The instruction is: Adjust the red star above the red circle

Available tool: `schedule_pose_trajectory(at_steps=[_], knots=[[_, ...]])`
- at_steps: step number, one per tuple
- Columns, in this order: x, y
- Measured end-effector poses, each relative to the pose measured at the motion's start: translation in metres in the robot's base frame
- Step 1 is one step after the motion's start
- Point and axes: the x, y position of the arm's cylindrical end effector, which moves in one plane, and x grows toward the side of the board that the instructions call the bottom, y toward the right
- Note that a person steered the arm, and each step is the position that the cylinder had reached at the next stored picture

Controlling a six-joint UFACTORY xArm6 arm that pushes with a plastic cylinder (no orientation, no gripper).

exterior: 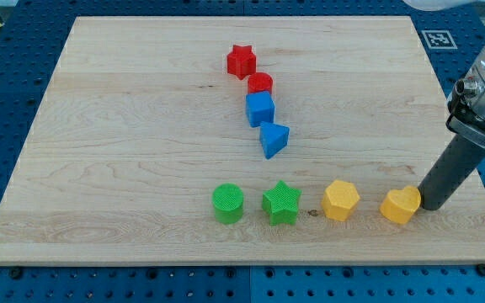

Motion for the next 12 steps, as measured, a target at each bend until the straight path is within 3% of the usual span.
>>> schedule_pose_trajectory(at_steps=[3, 5, 7, 10, 11, 12], knots=[[-0.032, -0.007], [-0.068, -0.064], [-0.077, -0.069], [-0.254, -0.091], [-0.305, -0.154], [-0.318, -0.238]])
